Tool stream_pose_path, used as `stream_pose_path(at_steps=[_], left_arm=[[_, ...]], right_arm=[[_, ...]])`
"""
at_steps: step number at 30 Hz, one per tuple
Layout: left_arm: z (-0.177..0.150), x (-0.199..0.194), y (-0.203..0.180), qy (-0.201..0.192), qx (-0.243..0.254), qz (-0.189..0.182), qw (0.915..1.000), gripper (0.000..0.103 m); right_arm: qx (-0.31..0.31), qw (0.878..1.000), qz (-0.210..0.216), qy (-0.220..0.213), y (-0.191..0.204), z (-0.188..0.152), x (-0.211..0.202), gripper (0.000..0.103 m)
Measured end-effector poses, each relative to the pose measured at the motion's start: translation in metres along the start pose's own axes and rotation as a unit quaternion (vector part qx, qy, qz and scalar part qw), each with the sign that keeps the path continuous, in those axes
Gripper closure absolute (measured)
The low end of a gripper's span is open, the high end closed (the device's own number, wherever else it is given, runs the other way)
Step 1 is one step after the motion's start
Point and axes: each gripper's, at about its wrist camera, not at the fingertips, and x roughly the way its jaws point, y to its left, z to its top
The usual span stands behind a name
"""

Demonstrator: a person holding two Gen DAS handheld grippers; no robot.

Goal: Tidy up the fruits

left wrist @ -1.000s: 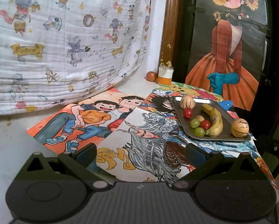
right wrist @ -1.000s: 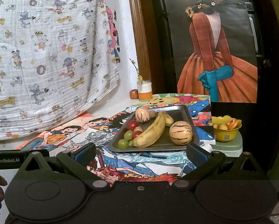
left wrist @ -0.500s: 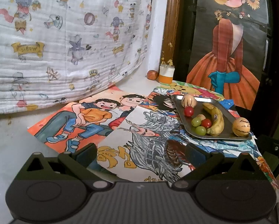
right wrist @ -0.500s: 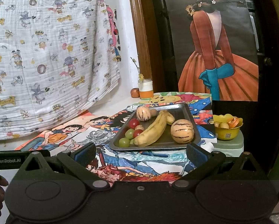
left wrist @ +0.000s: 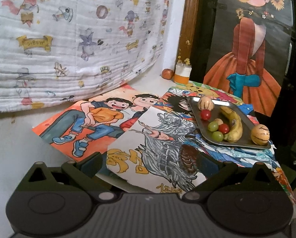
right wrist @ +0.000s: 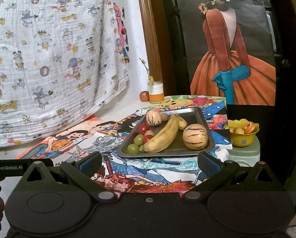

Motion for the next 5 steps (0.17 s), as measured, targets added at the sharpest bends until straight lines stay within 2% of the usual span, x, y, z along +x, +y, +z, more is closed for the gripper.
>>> stream_pose_path(at_steps=[5], left_arm=[[-0.0008, 0.0008, -0.0009, 0.001, 0.004, -0.011, 0.9999, 0.000]], right_arm=[[0.003, 1.000, 0.001, 0.006, 0.0031, -0.0004, 0.0041, 0.001]])
